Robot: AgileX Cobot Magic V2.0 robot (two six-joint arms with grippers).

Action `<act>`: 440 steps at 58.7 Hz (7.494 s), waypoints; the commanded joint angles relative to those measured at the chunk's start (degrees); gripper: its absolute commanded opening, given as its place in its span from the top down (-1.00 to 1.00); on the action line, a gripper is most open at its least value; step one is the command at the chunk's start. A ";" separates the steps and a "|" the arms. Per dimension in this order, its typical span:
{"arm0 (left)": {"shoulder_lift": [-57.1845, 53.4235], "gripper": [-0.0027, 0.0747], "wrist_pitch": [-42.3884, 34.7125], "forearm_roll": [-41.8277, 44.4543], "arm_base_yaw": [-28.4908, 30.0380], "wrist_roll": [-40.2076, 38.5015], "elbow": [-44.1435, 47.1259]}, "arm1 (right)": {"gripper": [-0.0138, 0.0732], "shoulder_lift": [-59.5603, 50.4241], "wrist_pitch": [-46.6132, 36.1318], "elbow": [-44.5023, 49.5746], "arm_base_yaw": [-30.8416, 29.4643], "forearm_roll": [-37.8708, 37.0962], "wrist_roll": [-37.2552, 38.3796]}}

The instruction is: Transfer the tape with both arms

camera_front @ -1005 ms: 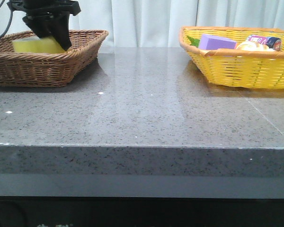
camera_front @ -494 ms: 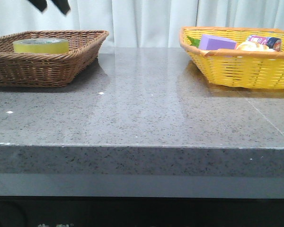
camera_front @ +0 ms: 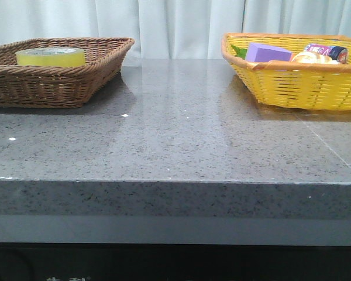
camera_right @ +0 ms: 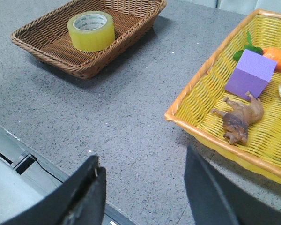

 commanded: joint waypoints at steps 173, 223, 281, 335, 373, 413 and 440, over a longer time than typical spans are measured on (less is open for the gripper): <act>-74.65 0.98 -61.68 -4.18 11.34 -0.02 93.15 | 0.84 -0.09 -2.19 -1.48 -0.31 0.96 -0.56; -89.46 0.98 -72.38 3.57 13.36 -9.83 112.82 | 0.84 -0.09 -2.19 -1.48 -0.31 0.96 -0.56; -89.46 0.98 -74.58 0.73 13.36 -8.04 112.82 | 0.84 -0.09 -2.19 -1.48 -0.31 0.96 -0.56; -89.46 0.98 -74.44 0.60 14.04 -8.04 112.82 | 0.84 -0.09 -2.19 -1.48 -0.31 0.96 -0.56; -89.46 0.98 -74.44 0.60 14.04 -8.04 112.82 | 0.84 -16.01 -23.34 17.67 -14.22 -1.20 -1.12; -89.34 0.98 -74.44 0.60 14.08 -8.04 112.82 | 0.84 -40.56 -44.08 53.10 -22.18 -0.84 -1.12; -89.34 0.98 -74.44 0.60 14.08 -8.04 112.82 | 0.84 -40.61 -45.86 53.10 -22.06 -2.87 1.38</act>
